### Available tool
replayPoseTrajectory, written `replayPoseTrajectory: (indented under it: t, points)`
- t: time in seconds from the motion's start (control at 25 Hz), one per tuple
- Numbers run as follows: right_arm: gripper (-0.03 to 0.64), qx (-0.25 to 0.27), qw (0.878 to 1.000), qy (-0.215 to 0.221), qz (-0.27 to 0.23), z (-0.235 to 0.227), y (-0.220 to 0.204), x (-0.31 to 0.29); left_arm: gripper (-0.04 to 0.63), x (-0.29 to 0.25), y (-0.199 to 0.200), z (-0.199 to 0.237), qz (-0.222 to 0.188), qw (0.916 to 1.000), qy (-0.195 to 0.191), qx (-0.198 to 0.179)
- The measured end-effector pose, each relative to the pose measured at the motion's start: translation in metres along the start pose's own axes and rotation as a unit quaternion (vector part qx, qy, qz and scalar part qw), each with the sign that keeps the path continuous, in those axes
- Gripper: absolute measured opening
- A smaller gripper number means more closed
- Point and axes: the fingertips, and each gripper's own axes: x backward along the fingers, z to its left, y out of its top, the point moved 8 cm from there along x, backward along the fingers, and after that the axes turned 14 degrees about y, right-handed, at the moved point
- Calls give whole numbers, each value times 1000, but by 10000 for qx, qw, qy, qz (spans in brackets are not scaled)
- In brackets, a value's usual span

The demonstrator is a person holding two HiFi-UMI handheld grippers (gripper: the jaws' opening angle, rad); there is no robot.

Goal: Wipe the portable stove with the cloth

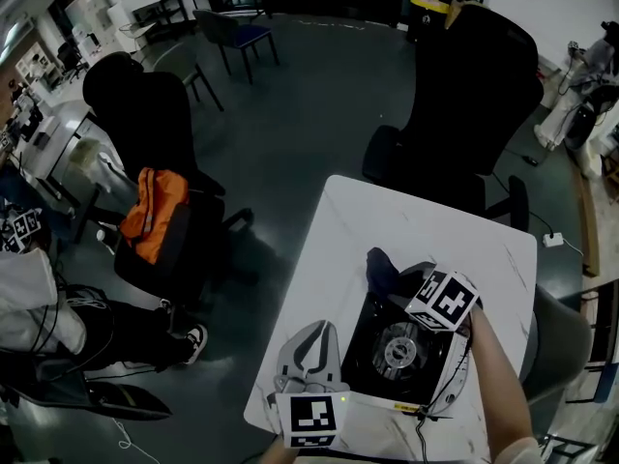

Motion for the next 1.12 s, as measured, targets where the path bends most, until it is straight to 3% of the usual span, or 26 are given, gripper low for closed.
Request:
replayPoseTrajectory:
  t: [0.4,0.76,1.12]
  points:
    - [106,-49,9987,-104,-487,32,57,9,21,2,0,12,-13,9999,148,62]
    - [106,-428,9990,-31,-83,58,56,-32,21,2,-1,25,52,9996,264,130]
    - [106,-496,9976,-136,463,66,48,-56,21,4,-4,32,87,9994,287,182]
